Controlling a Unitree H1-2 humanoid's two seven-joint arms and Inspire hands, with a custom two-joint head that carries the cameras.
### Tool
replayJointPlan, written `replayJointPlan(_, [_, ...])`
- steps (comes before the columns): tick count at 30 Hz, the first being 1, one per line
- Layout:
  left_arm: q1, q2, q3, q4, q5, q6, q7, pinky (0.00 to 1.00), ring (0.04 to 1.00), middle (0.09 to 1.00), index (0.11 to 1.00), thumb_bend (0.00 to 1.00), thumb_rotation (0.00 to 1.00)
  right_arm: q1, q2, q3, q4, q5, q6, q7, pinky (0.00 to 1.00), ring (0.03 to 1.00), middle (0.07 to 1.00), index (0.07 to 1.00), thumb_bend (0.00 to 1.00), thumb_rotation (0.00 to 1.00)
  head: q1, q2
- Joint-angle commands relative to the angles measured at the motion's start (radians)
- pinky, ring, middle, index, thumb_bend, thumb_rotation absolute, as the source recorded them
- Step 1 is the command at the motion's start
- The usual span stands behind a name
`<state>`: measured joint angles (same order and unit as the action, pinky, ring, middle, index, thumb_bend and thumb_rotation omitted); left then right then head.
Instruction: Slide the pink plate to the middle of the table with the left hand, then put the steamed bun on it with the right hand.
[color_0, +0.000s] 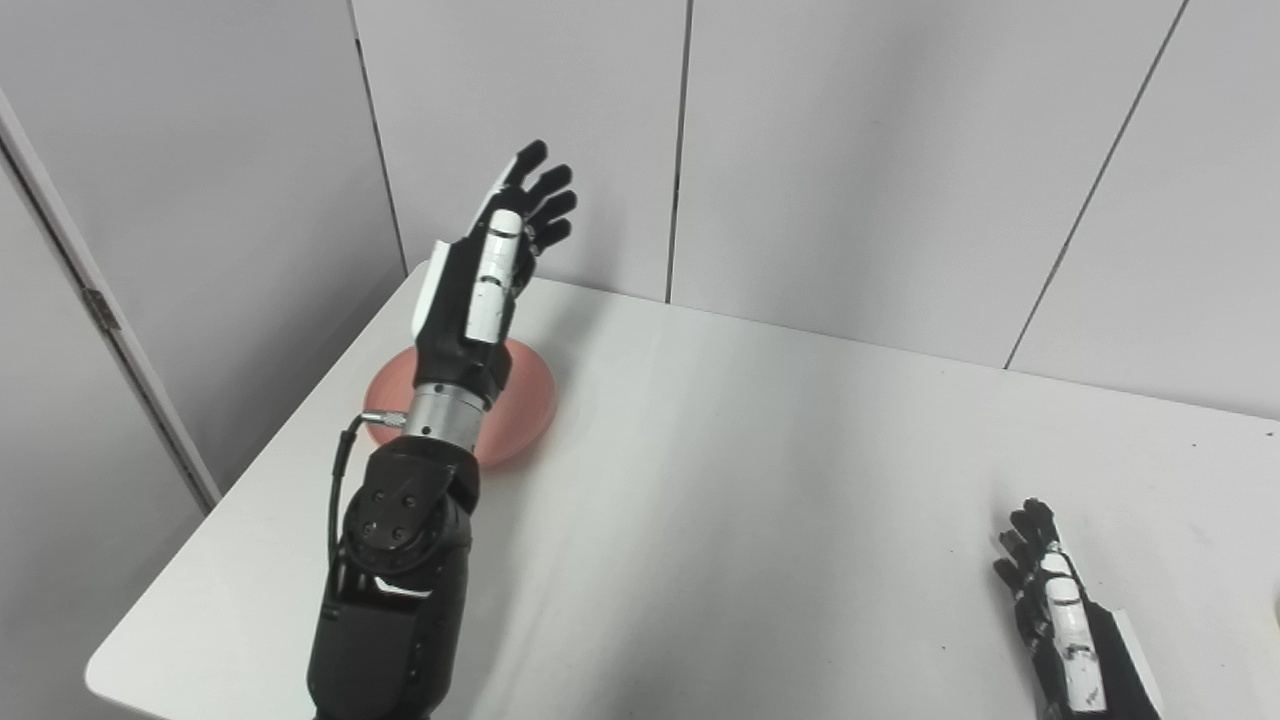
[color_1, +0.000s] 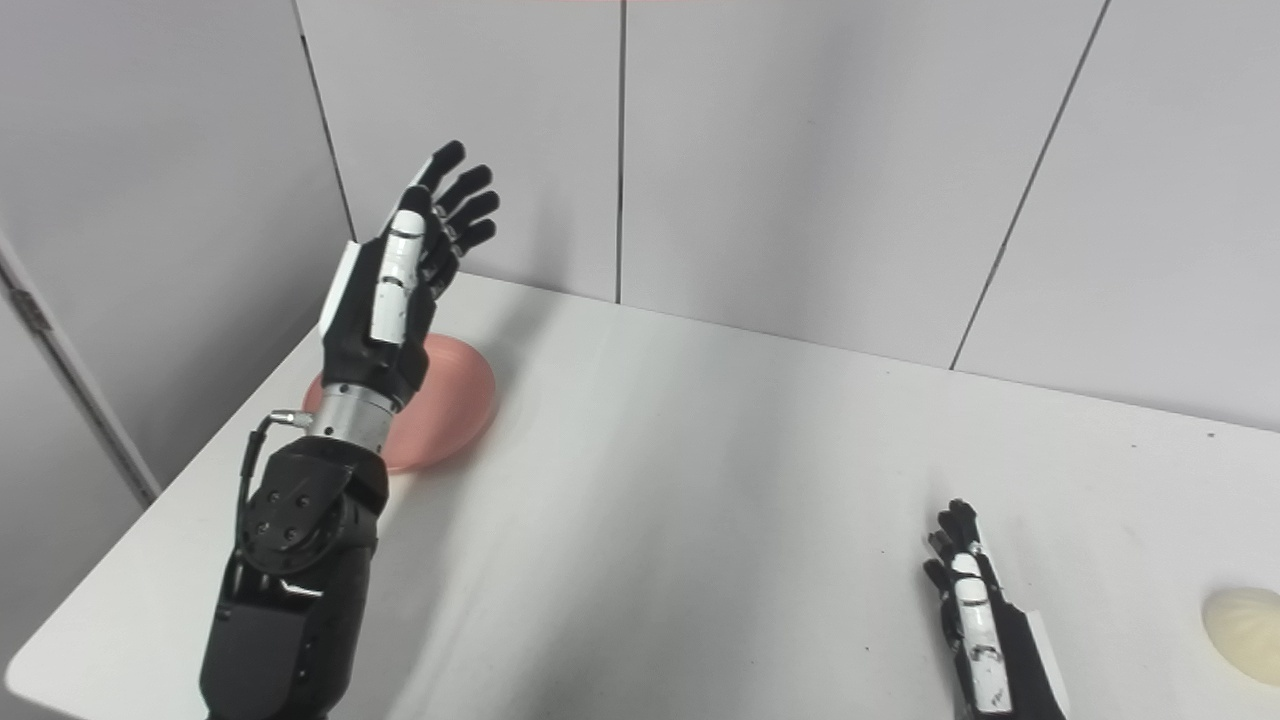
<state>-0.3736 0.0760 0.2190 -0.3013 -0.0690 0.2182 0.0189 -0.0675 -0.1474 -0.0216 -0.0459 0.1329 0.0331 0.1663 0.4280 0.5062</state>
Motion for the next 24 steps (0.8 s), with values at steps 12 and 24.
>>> replayJointPlan(12, [-0.024,0.072,0.136,0.027,-0.079,-0.084,0.071,0.9,0.889,0.9,0.893,0.51,1.0,-0.006,-0.029,-0.029,0.01,0.006,0.041,-0.006,1.0,1.0,1.0,1.0,0.07,1.0,0.008,0.002])
replayJointPlan(24, [-0.018,0.112,0.203,0.105,-0.122,-0.136,0.1,0.9,0.904,0.913,0.914,0.53,1.0,-0.008,-0.031,-0.035,0.027,0.003,0.027,-0.005,1.0,1.0,1.0,1.0,0.07,1.0,0.013,0.006])
